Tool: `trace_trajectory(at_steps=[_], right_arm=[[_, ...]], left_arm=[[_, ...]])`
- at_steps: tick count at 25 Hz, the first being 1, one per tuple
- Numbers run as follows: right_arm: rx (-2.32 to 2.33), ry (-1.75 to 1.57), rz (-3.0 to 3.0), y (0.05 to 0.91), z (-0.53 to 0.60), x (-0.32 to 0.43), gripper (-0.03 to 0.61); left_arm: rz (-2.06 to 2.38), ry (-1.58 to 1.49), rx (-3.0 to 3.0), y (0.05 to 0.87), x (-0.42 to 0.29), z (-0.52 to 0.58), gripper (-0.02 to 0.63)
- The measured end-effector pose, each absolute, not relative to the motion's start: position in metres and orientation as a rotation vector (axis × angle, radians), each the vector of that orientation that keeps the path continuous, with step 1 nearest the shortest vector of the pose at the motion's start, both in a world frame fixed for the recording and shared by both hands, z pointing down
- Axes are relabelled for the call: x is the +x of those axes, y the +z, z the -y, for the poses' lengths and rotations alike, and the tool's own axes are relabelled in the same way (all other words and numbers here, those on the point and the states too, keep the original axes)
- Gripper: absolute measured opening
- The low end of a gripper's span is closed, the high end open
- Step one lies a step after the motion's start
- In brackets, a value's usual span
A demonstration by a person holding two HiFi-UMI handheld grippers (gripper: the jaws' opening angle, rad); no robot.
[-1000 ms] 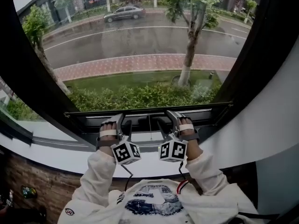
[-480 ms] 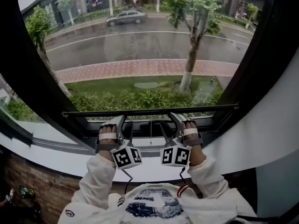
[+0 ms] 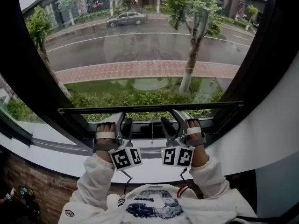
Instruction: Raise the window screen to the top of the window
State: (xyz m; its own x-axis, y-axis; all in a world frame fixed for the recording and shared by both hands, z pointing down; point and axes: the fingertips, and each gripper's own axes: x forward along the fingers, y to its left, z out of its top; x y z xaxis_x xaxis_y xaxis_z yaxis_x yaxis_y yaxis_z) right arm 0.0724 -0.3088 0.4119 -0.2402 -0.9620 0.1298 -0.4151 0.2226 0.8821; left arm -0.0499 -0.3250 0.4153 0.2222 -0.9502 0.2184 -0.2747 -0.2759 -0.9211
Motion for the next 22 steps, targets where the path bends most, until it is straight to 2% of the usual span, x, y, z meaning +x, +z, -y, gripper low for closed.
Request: trace_trajectory(at_steps=[22], right_arm=[[1.408,-1.104,1.760,0.339,0.314,0.072,0.232]], left_arm=[[-1.211,-0.930,-1.648,0.342,-0.049,0.330,0.219]])
